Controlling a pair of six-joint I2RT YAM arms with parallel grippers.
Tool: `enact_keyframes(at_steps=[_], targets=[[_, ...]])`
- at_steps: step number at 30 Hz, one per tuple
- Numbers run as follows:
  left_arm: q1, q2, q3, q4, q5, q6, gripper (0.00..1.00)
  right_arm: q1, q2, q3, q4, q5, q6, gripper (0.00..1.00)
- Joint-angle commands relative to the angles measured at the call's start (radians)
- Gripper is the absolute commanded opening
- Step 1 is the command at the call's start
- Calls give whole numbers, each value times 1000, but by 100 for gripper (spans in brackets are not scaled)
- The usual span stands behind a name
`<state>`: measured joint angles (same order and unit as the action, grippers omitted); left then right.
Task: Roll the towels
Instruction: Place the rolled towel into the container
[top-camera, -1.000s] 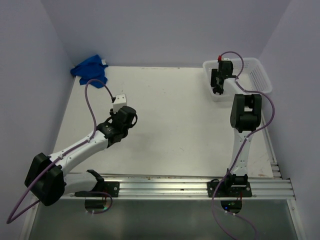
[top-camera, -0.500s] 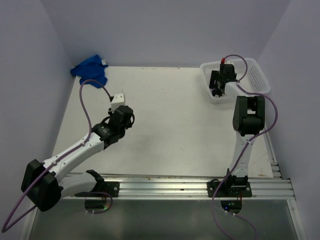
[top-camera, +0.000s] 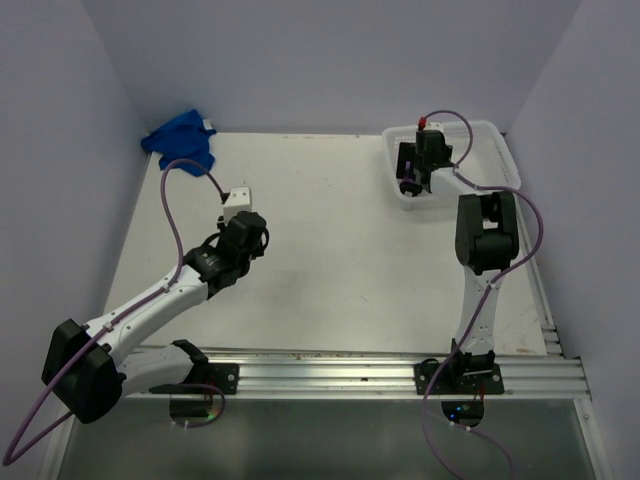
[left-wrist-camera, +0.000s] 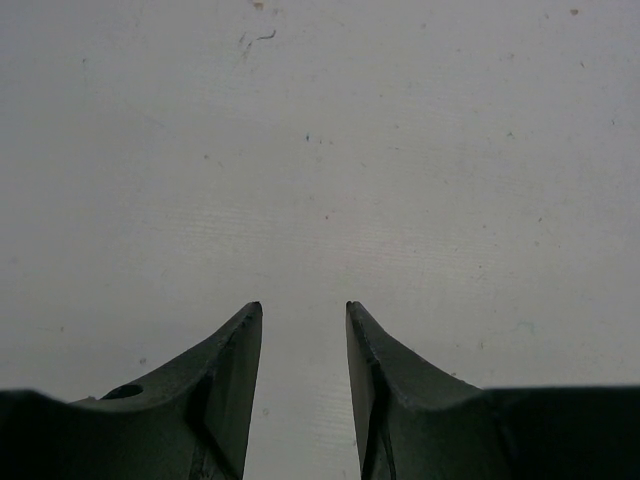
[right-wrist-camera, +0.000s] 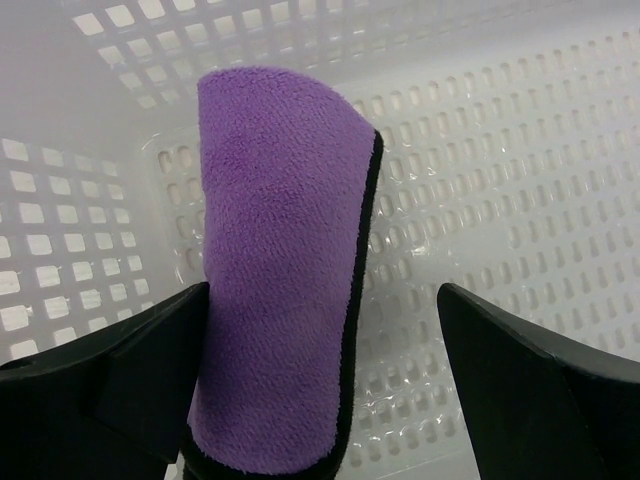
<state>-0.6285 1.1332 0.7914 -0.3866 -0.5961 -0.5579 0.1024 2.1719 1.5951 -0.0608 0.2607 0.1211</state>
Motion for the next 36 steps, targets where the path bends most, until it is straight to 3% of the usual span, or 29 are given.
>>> enact_keyframes(at_steps=[1,10,16,28,36], targets=[[7,-16,29,15,4,27,43,14,-49,43,9,78,20,99],[9,-15,63,55,48,41,44,34,-141,-61,160,202,66,99],[9,-35,62,60,65,47,44,77,-176,-254,511,229,-50,99],[9,-36,106,66,55,58,45,173,-306,-403,710,183,-113,99],[48,166,343,80,119,111,64,281,-463,-480,721,299,-167,99]])
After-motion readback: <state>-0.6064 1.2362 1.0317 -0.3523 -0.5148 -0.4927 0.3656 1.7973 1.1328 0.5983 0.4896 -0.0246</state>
